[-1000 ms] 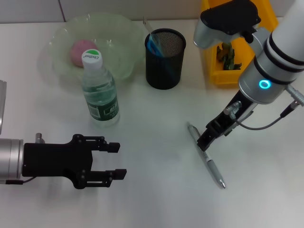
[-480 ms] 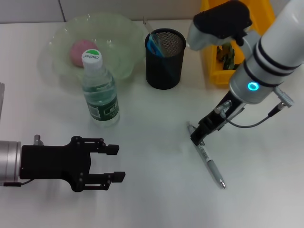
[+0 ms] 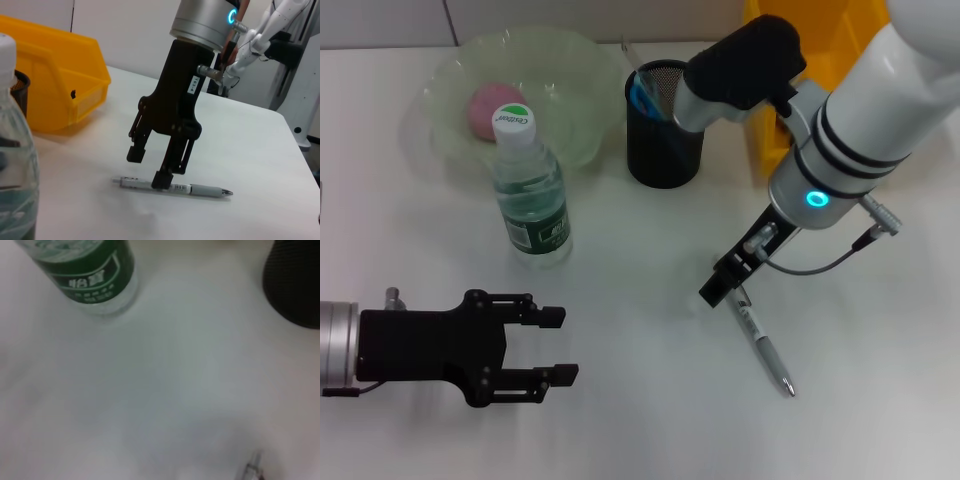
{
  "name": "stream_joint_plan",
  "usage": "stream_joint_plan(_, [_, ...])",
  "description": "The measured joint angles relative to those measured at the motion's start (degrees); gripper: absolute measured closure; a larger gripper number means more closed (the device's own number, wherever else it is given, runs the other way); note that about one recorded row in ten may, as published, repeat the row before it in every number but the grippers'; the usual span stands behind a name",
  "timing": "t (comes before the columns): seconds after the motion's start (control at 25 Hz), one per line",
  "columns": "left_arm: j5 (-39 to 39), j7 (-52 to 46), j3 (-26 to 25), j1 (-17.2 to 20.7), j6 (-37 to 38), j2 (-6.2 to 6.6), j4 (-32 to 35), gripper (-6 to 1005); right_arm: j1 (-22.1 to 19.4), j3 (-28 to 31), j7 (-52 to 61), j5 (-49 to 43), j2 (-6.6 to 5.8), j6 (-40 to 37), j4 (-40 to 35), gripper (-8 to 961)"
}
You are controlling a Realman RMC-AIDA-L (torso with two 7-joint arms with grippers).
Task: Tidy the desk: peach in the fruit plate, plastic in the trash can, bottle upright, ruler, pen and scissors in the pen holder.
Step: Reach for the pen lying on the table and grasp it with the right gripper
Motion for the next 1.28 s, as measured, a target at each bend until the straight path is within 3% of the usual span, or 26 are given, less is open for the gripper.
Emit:
stream_joint_plan(0.76, [0.00, -0.02, 0.00, 0.22, -0.03, 0.01, 0.00, 318, -0.04, -2.04, -0.01, 1.29, 0.00, 4.88, 3.71, 220])
stream_joint_plan(1.0, [0.00, -0.03, -0.05, 0.35, -0.05, 0.05, 0.00, 319, -0.06, -2.04, -0.01, 1.20, 0.00, 5.20, 3.74, 437])
stream_joint_plan(1.28, [0.00, -0.03, -0.09, 0.34, -0.05, 0.07, 0.00, 319, -0.17, -2.04, -0.02, 0.92, 0.00, 5.25, 3.74, 505])
